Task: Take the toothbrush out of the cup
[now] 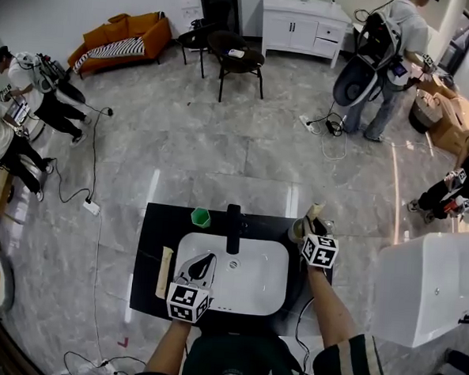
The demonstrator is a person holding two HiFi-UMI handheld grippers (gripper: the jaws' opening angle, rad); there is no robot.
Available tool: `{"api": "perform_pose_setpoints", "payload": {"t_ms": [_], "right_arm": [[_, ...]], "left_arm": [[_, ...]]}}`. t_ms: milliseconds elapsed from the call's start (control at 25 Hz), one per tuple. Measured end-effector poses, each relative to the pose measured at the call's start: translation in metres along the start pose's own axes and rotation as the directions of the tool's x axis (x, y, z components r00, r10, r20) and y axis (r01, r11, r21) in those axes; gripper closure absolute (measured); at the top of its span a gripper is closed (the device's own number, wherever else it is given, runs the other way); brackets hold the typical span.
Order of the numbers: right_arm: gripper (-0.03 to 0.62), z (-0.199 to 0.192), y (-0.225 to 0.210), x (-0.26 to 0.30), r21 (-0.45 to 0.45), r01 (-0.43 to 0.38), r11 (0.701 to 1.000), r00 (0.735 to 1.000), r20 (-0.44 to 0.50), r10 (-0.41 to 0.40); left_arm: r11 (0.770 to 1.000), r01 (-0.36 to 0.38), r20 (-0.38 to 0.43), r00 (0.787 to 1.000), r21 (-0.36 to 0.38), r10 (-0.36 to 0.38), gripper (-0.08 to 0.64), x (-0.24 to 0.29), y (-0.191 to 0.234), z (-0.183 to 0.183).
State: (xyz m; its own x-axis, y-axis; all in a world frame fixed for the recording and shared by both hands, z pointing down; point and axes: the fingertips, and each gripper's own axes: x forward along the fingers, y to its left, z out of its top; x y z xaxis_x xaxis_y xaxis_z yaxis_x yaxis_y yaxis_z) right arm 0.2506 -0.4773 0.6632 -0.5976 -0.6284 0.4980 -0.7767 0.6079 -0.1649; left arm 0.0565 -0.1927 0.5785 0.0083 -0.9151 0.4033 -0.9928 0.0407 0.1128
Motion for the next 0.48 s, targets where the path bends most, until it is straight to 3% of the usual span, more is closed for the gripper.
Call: {"api": "perform_pose_setpoints", "payload": {"t_ms": [480], "right_arm": [[0.486,0.048,0.009,-0.032,-0.045,-0.067,0.997,0.989,0.127,0.072]], "left_arm": [[1.0,-0.009,0.008,1.0,-0.003,0.009,0.549,-0.007,-0.01,0.0]]}}
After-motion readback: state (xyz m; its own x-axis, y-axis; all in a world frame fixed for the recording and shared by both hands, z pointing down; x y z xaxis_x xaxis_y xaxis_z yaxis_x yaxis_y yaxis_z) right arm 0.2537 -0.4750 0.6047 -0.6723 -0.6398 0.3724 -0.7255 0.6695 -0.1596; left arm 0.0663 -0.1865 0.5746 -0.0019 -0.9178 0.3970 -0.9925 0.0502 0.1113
